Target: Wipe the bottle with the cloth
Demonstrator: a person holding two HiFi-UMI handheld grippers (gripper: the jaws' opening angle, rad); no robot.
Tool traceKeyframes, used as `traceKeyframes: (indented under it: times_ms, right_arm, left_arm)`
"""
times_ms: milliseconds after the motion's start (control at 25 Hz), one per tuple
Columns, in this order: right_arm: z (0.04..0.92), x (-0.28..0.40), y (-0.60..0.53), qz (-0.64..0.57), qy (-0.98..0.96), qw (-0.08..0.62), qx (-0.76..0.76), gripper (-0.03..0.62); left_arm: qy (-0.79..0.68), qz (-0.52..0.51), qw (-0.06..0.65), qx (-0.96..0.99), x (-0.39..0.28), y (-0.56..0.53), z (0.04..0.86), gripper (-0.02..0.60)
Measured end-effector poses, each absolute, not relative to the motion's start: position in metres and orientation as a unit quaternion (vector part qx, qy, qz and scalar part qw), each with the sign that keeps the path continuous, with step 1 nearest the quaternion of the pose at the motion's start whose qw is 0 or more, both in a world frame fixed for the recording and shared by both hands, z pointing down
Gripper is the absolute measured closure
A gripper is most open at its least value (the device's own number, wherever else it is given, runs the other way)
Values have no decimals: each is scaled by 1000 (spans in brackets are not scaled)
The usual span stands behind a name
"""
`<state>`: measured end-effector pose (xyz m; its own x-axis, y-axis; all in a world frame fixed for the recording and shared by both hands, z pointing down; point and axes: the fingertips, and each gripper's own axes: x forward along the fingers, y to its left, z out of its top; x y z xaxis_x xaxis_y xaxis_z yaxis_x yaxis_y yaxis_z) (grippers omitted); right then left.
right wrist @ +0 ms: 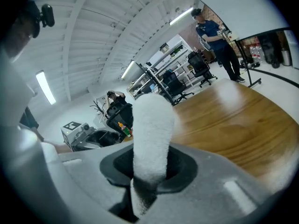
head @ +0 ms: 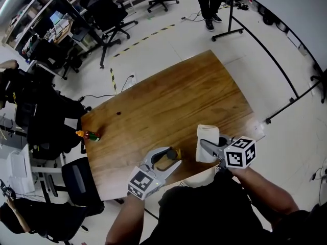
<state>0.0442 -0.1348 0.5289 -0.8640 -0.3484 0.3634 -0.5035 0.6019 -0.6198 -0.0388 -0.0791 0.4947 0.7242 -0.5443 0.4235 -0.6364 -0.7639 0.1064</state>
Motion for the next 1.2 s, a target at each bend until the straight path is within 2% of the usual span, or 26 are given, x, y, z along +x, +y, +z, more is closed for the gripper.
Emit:
traceKeyframes:
  times_ms: [160, 360, 640, 1200]
  right_arm:
    - [531, 40, -133, 378, -891, 104, 229, 520]
    - [533, 36, -131, 377, -894, 118, 213, 520]
    - [537, 40, -127, 372, -897, 141, 191, 520]
    - [541, 52, -125, 364, -904, 176, 139, 520]
  left_arm:
    - [-455, 139, 173, 862, -50, -84, 492, 324]
    - [-531, 91, 249, 805, -48, -79, 497, 332]
    - [-610, 75, 241, 751, -55, -90, 491, 368]
    - [-687, 57, 236, 685, -54, -86, 493, 370]
